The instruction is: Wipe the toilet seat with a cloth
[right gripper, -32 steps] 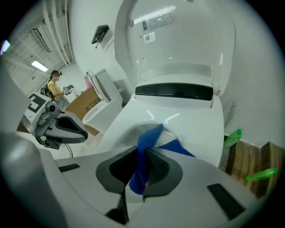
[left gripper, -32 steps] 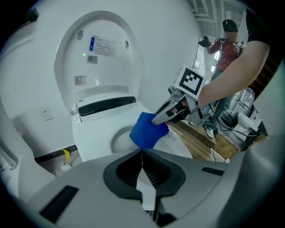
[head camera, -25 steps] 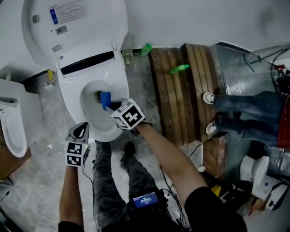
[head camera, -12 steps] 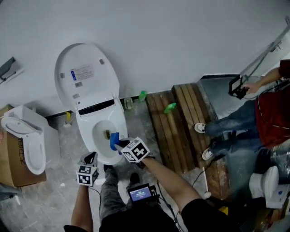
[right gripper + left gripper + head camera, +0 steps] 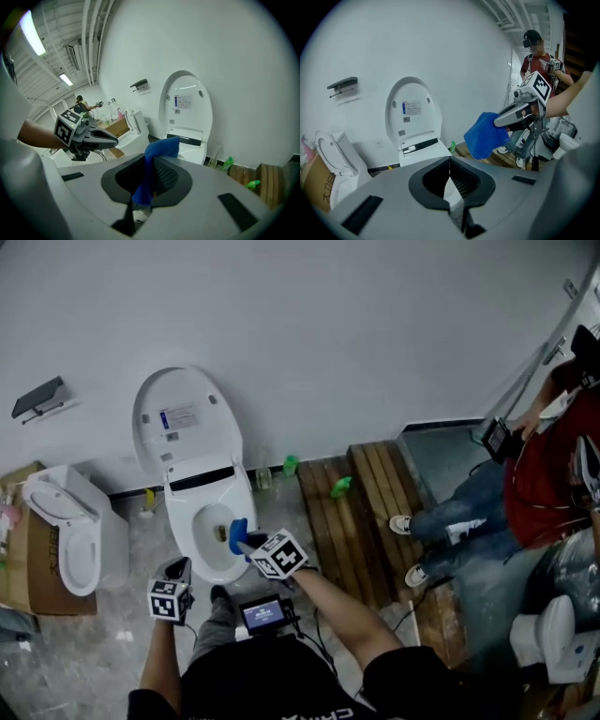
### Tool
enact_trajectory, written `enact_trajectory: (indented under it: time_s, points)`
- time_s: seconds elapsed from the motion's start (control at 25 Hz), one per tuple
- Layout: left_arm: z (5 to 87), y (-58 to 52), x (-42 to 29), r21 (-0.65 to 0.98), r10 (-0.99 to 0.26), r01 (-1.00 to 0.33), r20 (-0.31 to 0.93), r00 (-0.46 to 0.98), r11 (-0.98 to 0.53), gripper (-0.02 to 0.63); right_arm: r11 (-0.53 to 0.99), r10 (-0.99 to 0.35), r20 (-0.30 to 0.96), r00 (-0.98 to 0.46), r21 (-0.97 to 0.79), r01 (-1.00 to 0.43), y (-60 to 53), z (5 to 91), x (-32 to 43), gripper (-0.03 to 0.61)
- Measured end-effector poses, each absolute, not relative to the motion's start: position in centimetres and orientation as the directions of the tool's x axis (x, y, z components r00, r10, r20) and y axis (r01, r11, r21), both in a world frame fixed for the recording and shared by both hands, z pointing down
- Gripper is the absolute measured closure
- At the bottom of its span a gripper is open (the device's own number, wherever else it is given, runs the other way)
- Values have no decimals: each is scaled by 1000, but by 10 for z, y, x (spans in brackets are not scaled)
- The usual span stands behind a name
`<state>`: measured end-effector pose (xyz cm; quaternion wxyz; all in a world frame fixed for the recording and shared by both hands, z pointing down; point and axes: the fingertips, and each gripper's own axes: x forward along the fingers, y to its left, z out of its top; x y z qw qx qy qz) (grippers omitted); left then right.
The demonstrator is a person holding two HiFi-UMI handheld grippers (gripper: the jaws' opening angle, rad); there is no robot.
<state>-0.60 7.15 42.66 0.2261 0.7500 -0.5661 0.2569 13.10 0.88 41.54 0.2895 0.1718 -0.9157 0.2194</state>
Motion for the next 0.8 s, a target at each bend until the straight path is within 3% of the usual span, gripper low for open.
enact_trajectory:
  time_s: [0.8]
  points:
    - [436,219,23,62,-667,-925,675,317,-376,601,795,-251,592,-766,-326,-512,138,418,155,534]
